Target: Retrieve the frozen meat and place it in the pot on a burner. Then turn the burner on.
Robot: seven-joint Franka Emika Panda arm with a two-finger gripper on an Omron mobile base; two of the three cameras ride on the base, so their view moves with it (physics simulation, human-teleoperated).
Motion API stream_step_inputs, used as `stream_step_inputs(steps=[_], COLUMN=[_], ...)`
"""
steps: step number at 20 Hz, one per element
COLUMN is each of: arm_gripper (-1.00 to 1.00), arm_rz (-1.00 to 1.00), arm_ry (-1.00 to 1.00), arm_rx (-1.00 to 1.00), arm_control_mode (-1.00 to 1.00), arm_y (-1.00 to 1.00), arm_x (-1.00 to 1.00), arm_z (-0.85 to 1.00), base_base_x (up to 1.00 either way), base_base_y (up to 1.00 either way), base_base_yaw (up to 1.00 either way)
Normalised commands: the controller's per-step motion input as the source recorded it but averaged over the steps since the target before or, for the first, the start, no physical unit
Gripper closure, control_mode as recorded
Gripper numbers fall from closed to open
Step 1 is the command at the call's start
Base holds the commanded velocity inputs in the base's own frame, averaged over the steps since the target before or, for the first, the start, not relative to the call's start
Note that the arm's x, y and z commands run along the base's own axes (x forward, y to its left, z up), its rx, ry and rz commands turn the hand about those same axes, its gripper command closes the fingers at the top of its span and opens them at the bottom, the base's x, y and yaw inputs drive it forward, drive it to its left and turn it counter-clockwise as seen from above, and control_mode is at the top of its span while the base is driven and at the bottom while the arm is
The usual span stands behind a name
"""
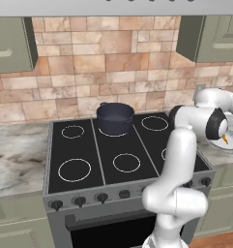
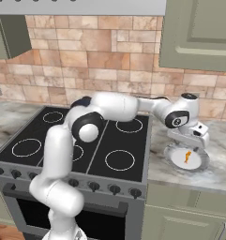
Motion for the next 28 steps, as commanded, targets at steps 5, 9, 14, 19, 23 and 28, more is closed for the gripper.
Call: stream_step_inputs(steps=[5,9,14,19,23,28], arm_gripper=[-1.0,-1.0,-1.0,-1.0,-1.0,-1.0], arm_rz=[0.0,0.0,0.0,0.04,0.04,0.04], arm_ry=[0.08,0.11,0.04,0.0,0.0,0.0], arm_rx=[0.0,0.0,0.0,0.05,0.04,0.03], arm_control_mode=[-1.0,-1.0,-1.0,-1.0,-1.0,-1.0], arm_y=[-0.13,-0.16,-0.05,0.0,0.0,0.0], arm_x=[0.15,0.2,0.21,0.08,0.07,0.11], arm_z=[-0.25,-0.27,-0.08,0.0,-0.02,-0.09], base_base_x=[0.0,0.0,0.0,0.0,0.0,0.0], base_base_y=[0.0,0.0,0.0,0.0,0.0,0.0], base_base_yaw=[0.0,0.0,0.0,0.0,0.0,0.0])
